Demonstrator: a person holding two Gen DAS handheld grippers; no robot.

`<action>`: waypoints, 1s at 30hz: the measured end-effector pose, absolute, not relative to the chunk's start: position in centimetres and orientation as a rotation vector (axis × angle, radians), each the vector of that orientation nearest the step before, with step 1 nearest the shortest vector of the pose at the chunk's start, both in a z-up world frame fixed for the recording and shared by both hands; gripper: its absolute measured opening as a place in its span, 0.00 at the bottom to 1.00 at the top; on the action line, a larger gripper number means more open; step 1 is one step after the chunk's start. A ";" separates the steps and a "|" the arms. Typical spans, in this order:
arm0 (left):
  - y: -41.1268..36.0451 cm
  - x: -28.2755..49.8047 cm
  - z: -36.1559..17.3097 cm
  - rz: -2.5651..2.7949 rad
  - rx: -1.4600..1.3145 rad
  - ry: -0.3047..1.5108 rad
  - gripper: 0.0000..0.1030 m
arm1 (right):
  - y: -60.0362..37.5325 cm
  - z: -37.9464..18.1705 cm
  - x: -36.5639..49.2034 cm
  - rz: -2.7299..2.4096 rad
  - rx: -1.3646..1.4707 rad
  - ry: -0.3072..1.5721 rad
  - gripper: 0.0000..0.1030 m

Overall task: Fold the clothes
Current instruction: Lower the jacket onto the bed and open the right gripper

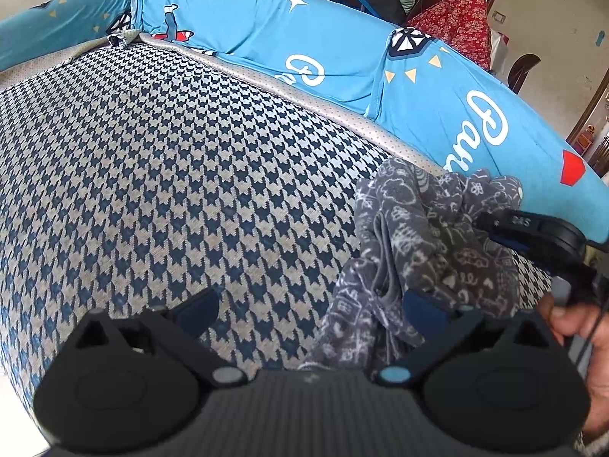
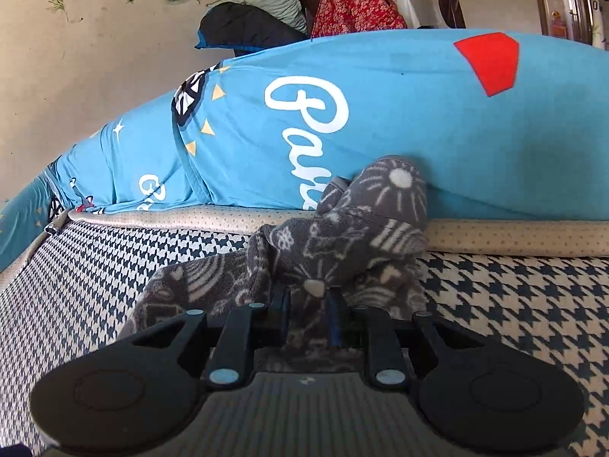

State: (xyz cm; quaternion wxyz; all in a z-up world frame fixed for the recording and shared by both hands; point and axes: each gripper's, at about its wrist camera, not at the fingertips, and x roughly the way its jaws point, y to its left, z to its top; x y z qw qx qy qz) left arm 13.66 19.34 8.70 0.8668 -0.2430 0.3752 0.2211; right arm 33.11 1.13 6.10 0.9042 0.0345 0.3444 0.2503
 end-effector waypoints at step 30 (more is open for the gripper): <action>16.1 11.9 4.1 0.397 -0.290 0.916 1.00 | -15.3 8.0 15.7 0.417 0.118 0.744 0.27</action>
